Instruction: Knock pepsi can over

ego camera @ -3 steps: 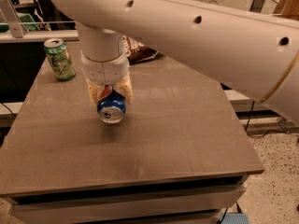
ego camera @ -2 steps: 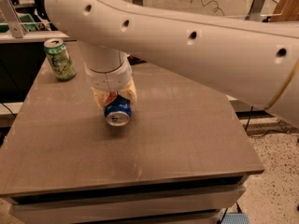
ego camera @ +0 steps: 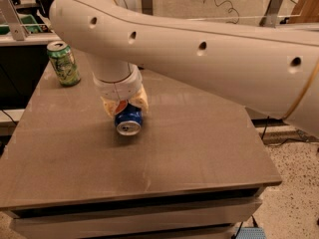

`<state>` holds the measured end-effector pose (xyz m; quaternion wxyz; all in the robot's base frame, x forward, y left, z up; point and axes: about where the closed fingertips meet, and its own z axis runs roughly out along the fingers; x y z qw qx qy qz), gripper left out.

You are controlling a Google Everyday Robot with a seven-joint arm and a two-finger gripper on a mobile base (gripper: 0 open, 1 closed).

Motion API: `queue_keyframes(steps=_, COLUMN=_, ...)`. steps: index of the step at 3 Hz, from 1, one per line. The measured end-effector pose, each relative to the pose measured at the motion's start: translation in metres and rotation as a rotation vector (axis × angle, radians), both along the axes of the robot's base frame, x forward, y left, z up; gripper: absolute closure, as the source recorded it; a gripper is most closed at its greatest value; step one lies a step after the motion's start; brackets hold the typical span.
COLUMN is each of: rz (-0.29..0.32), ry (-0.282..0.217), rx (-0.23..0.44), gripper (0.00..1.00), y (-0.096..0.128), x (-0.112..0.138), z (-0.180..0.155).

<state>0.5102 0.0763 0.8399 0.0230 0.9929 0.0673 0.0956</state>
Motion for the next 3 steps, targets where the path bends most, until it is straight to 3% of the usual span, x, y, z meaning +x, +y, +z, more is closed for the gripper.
queue_keyframes(steps=1, rz=-0.022, ry=0.025, rx=0.001, gripper=0.82, y=-0.0043, x=0.0042, z=-0.0049)
queue_keyframes(steps=3, rz=-0.05, ry=0.051, rx=-0.003, gripper=0.36, y=-0.0098, x=0.0091, z=-0.0127)
